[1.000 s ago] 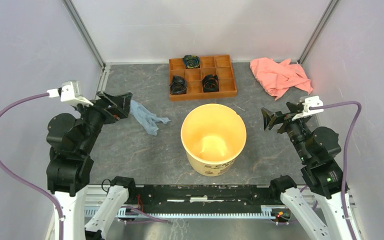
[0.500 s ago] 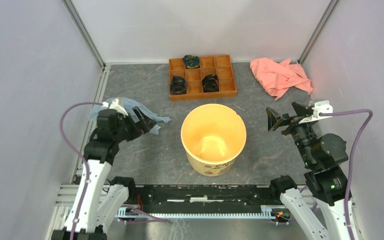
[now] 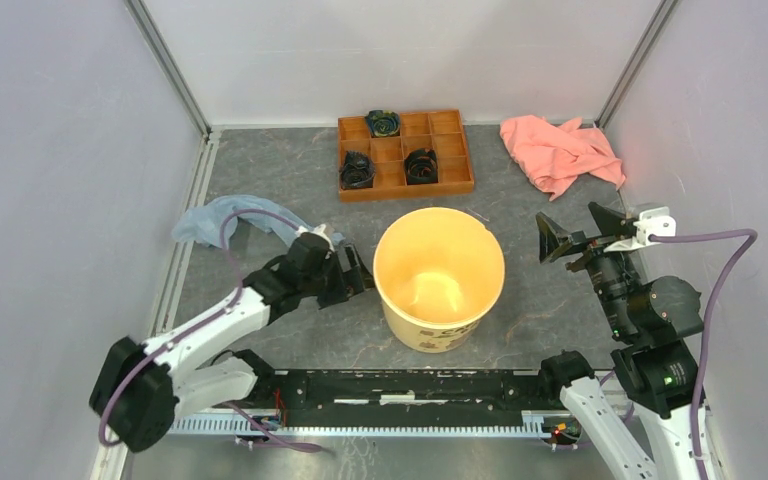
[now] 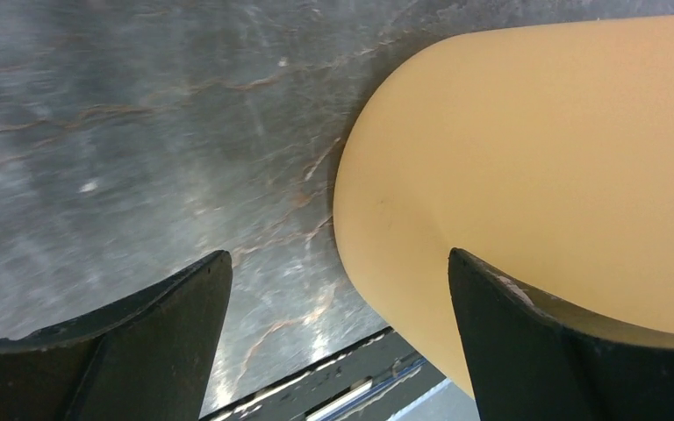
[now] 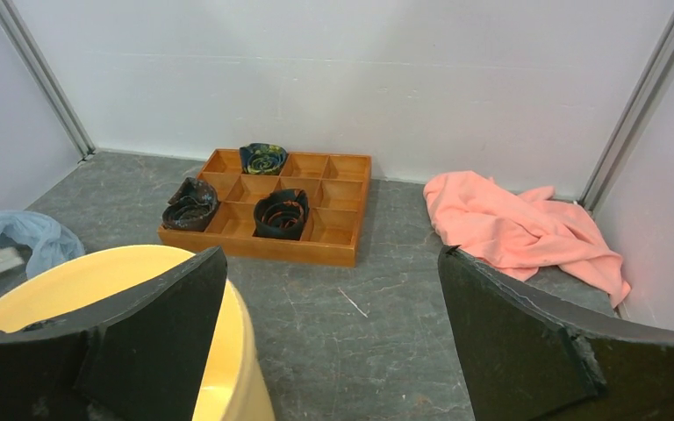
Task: Put the trash bags into the trash bin
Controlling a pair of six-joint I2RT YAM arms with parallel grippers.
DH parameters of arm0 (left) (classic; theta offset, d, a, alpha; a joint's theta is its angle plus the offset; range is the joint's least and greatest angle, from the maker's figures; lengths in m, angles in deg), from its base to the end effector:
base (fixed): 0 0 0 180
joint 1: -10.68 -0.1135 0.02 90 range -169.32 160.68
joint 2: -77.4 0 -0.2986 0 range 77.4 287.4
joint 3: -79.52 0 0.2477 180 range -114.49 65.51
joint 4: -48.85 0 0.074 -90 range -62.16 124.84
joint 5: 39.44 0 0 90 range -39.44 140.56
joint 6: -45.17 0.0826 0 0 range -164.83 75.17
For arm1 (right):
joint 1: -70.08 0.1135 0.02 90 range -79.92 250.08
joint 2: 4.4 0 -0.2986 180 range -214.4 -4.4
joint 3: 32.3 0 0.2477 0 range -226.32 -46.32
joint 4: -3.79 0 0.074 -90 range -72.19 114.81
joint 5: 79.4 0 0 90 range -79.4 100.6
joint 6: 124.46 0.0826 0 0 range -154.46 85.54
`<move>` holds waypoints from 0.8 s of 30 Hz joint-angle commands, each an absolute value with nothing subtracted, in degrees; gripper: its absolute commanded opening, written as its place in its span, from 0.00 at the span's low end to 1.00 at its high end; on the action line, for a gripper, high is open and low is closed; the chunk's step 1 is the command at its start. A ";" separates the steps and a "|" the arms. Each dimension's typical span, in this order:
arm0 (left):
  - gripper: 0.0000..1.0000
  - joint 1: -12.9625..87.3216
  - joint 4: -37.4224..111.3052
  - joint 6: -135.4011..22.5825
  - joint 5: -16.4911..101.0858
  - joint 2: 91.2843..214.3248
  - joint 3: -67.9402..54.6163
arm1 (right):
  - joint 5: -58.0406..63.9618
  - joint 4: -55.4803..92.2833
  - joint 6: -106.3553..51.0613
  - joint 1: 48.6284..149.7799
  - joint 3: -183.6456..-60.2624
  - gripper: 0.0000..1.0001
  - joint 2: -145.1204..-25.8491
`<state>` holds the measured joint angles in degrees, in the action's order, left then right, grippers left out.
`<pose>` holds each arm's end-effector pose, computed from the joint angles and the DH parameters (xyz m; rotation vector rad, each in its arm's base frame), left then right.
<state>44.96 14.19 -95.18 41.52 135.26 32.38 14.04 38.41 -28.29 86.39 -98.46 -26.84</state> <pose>0.1694 -0.1311 0.2095 -0.2731 2.5229 -0.8489 0.0758 0.0170 0.4234 -0.0755 1.4161 0.2823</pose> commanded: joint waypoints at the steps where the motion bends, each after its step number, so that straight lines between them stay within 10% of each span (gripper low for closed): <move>1: 0.98 52.52 27.95 -101.70 45.20 142.22 29.41 | 13.48 36.09 -28.57 86.05 -98.59 0.98 -25.88; 13: 0.98 67.03 42.17 -102.49 43.73 175.87 5.26 | 13.50 38.09 -30.39 86.06 -101.06 0.98 -25.03; 24: 1.00 67.02 23.69 -92.67 59.84 157.29 12.71 | 6.78 32.11 -26.98 86.43 -96.48 0.98 -24.40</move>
